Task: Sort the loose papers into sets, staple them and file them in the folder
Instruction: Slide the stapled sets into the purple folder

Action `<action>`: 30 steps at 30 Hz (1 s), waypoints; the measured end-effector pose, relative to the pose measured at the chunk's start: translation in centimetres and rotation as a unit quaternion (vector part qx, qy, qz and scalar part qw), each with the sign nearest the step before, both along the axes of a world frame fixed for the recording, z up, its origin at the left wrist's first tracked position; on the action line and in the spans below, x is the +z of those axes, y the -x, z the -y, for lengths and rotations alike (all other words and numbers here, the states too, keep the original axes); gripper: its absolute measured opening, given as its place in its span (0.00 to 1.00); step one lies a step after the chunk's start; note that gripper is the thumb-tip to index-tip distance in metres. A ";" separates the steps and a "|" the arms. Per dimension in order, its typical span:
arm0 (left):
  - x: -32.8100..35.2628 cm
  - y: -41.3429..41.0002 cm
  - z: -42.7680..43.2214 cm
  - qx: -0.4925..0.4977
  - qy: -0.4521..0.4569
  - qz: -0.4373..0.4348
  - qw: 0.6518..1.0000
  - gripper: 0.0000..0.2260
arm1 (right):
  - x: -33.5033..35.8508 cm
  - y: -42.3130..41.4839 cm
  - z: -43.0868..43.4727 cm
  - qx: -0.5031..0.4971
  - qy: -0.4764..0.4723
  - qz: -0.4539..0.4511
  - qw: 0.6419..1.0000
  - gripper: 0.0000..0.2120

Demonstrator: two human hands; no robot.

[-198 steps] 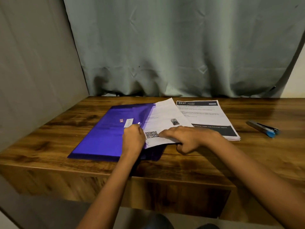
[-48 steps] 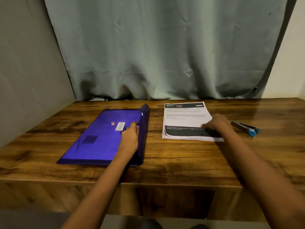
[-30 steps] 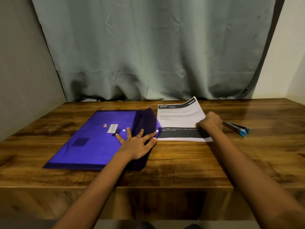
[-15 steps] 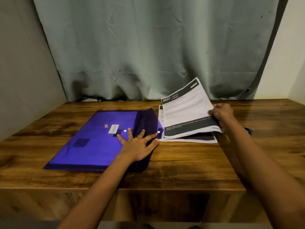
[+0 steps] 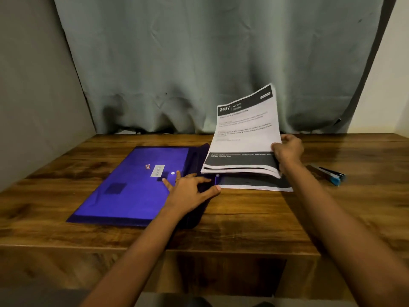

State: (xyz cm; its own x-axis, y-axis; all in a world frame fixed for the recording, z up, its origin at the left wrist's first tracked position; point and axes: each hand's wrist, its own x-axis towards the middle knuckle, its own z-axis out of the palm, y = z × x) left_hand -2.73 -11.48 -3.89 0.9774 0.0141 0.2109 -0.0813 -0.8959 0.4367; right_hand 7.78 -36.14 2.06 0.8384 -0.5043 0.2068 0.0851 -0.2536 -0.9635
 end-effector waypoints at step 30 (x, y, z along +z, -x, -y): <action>3.4 0.1 -4.6 0.166 0.092 0.169 0.967 0.18 | -3.7 2.0 -3.7 0.031 -0.087 -0.123 0.988 0.11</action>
